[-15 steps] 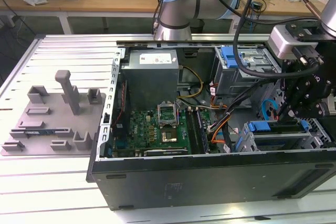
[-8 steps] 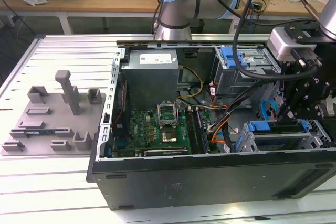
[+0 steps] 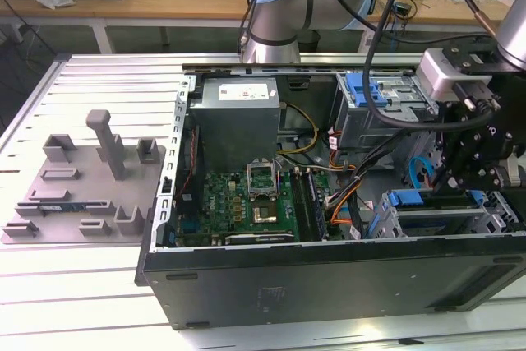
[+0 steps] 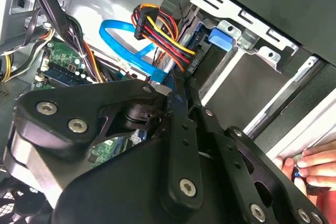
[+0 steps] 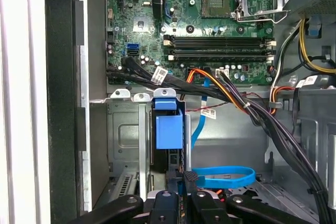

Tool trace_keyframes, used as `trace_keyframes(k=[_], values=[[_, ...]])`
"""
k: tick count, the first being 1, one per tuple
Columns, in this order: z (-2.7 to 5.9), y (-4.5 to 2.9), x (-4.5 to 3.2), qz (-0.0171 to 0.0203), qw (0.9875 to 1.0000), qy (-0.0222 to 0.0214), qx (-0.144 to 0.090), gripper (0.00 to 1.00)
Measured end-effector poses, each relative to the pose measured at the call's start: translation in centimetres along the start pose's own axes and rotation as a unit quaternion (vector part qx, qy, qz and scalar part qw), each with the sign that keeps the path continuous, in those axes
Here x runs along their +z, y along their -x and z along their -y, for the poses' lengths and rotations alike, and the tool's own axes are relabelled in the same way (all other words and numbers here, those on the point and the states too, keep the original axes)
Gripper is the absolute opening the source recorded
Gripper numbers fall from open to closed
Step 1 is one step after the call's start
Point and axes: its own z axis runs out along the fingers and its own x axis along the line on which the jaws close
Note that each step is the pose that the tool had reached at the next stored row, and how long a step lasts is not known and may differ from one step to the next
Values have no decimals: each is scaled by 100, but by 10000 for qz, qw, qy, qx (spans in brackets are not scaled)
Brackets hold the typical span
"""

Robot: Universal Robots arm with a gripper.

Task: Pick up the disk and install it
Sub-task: 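Insert the second disk wire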

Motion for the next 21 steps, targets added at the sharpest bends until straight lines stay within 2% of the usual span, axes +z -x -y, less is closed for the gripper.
trace_keyframes(k=[21], values=[[0,0,18,3,10000,1,-4,17]])
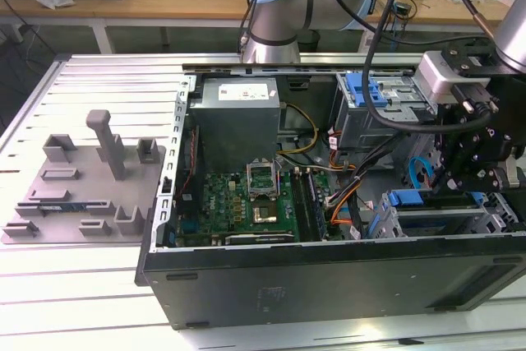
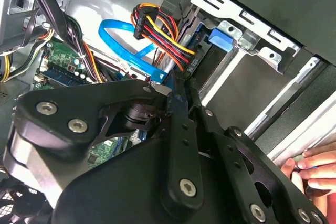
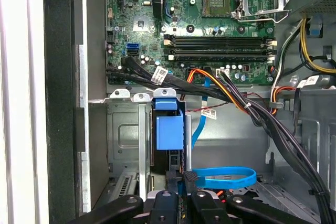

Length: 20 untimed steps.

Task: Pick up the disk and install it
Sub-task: 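Insert the second disk wire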

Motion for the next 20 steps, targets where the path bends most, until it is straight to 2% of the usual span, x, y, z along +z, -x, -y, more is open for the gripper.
trace_keyframes(k=[1,2,3,12,13,16,17,20], values=[[-1,0,-2,2,10000,0,0,23],[-2,0,-7,1,10000,0,1,23],[-3,0,-21,-1,10000,0,0,30],[-9,9,-120,-2,10000,-6,9,30],[-12,10,-129,-1,10000,-7,9,28],[-26,28,-150,-10,10000,-14,10,11],[-27,38,-152,-23,10000,-15,11,11],[-51,50,-152,-27,10000,-29,50,11]])
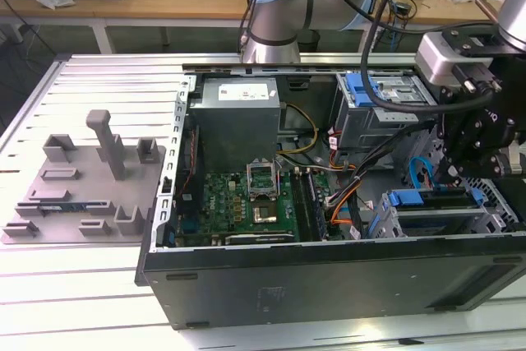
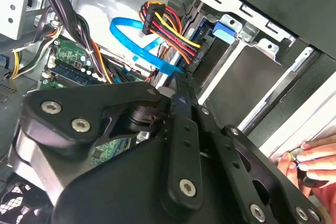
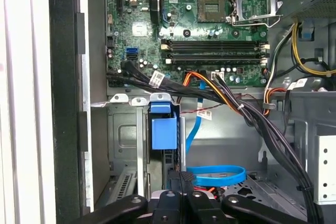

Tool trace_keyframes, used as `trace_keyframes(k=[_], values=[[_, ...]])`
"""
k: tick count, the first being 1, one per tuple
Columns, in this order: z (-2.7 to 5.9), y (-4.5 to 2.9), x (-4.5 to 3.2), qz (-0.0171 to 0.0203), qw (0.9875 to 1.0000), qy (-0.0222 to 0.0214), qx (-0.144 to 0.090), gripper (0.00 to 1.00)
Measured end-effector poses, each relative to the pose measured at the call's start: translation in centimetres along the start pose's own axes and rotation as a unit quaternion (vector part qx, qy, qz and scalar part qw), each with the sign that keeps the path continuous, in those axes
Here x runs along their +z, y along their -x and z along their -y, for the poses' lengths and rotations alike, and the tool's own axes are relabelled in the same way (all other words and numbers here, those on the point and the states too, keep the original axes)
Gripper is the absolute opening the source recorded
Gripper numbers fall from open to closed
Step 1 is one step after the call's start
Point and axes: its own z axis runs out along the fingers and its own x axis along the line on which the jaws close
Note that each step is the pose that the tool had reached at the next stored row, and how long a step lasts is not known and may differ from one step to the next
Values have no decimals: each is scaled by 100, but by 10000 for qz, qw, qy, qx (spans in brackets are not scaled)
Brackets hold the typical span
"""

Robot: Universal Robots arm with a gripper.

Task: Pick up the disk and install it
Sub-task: 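Insert the second disk wire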

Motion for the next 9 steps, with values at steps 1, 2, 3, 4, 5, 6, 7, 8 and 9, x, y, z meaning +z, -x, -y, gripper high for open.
trace_keyframes(k=[1,2,3,4,5,6,7,8,9], values=[[-2,9,0,-7,10000,-1,7,11],[-3,8,0,-7,10000,-1,8,11],[-3,8,0,-8,10000,-1,8,11],[-3,8,0,-8,10000,-1,8,11],[-3,8,0,-10,10000,-1,8,11],[-4,8,0,-12,10000,-1,8,11],[-3,8,0,-12,10000,-1,8,11],[-4,8,0,-13,10000,-1,8,11],[-4,8,0,-13,10000,-1,8,11]])
